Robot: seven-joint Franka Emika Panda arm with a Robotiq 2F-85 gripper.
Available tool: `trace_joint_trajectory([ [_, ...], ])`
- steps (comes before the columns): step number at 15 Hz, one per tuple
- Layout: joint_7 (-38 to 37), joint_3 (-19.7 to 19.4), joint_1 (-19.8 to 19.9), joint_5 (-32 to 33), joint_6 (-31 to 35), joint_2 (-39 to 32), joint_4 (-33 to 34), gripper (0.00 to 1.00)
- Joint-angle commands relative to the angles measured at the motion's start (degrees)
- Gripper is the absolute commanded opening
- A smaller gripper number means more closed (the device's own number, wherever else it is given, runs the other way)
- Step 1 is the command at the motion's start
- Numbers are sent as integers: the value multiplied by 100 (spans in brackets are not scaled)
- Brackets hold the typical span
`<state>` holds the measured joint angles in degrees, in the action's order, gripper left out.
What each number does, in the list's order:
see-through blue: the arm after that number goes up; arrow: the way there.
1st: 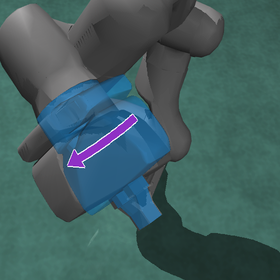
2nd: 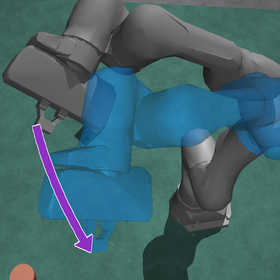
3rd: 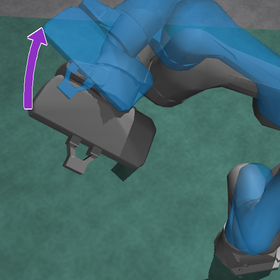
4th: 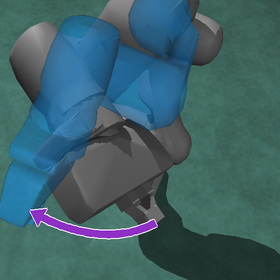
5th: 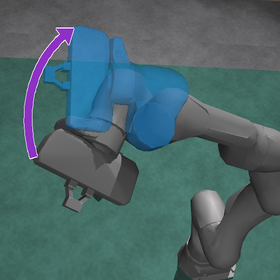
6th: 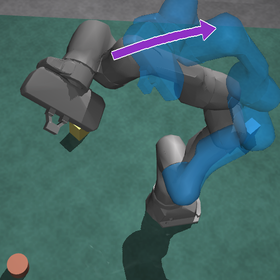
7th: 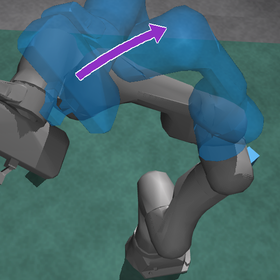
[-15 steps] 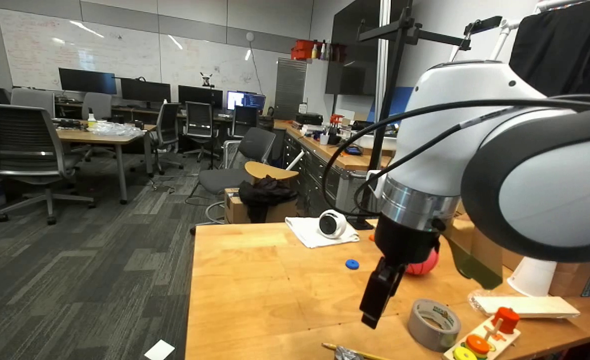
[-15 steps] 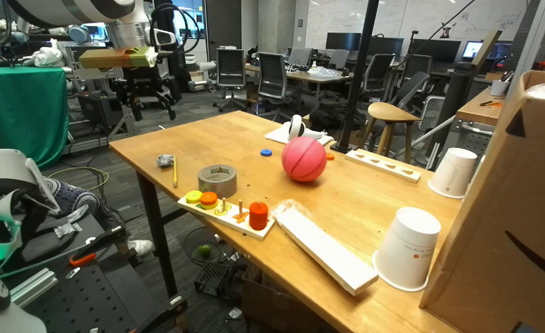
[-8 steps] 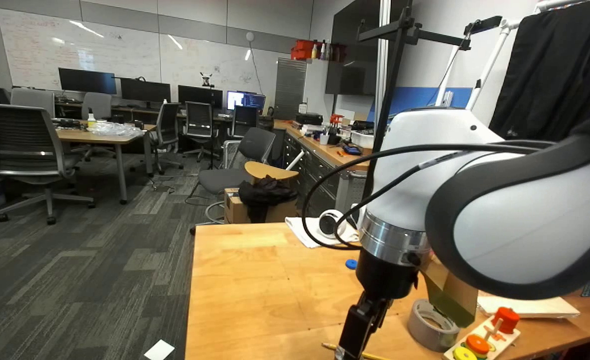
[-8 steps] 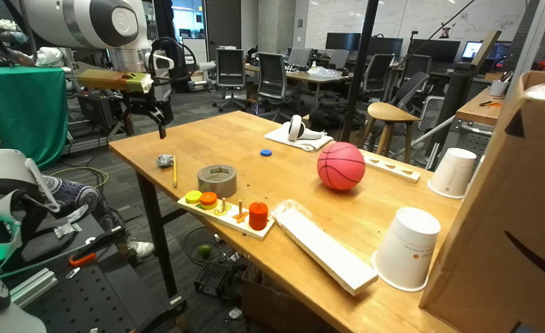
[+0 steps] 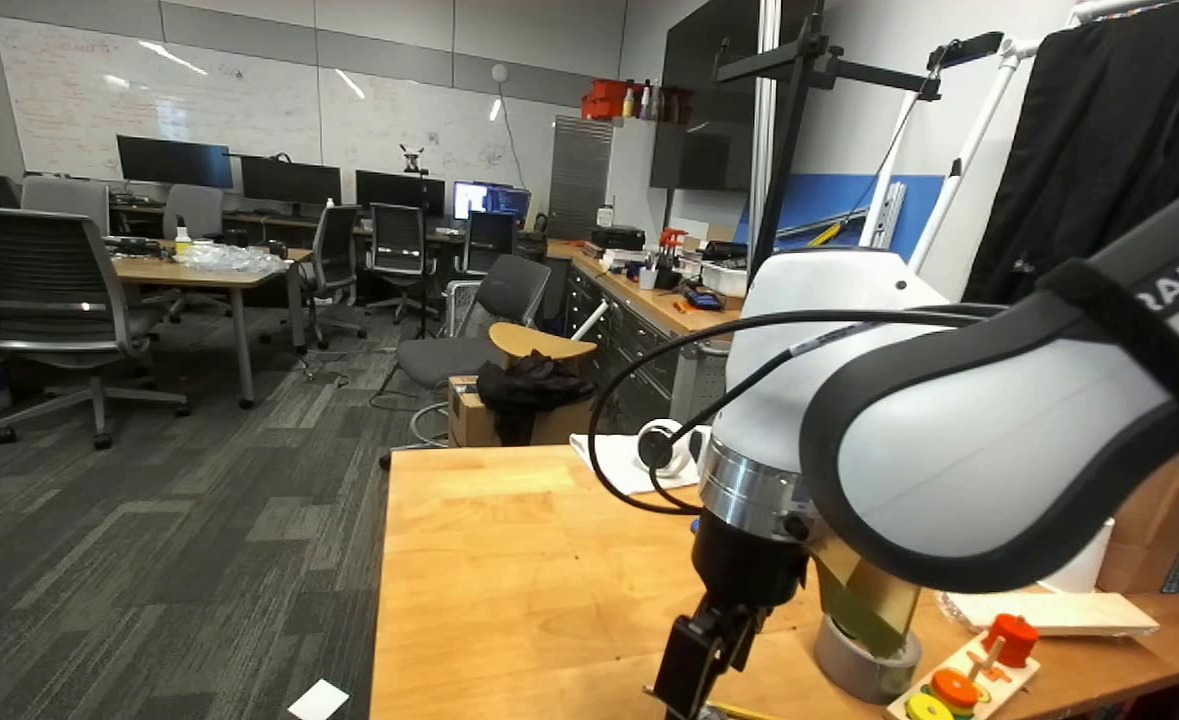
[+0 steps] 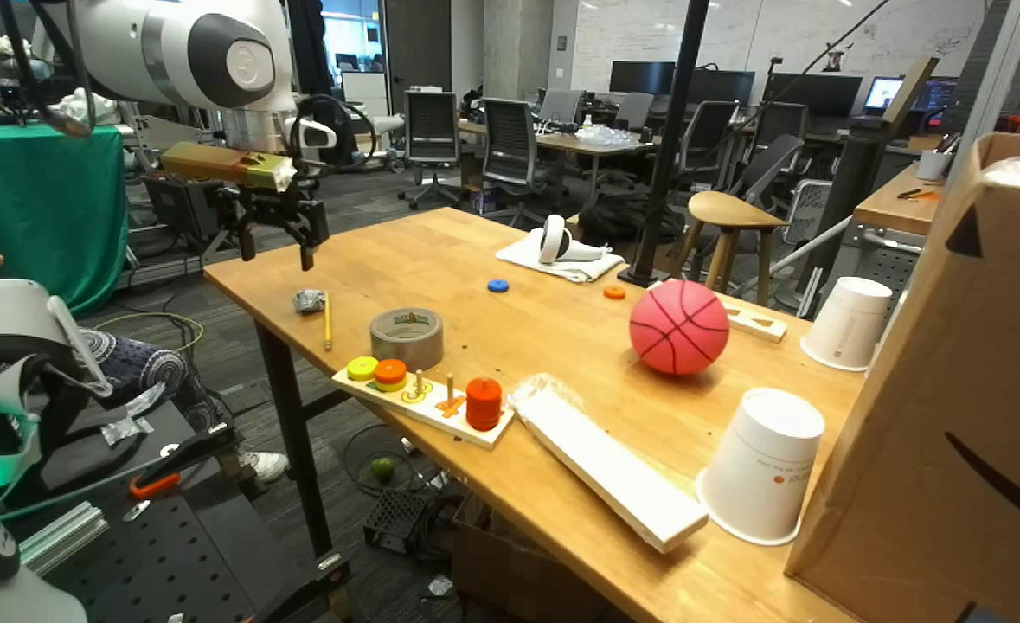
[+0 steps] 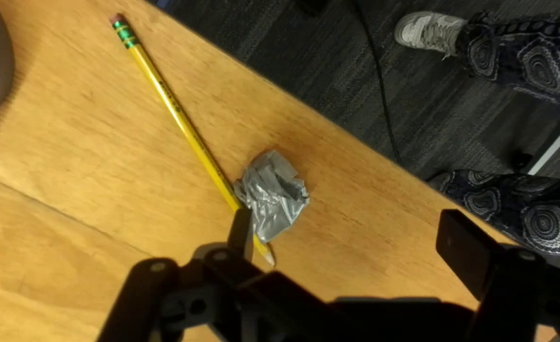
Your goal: Move the ball to the right
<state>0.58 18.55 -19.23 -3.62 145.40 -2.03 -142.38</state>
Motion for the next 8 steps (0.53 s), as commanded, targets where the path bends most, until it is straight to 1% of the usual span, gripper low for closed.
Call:
trace_joint_trajectory([
  [1,19,-174,203,168,69,-30,281,100],
  [4,-52,-416,423,519,52,-127,544,100],
  [8,-116,-845,777,1250,-102,-439,984,100],
])
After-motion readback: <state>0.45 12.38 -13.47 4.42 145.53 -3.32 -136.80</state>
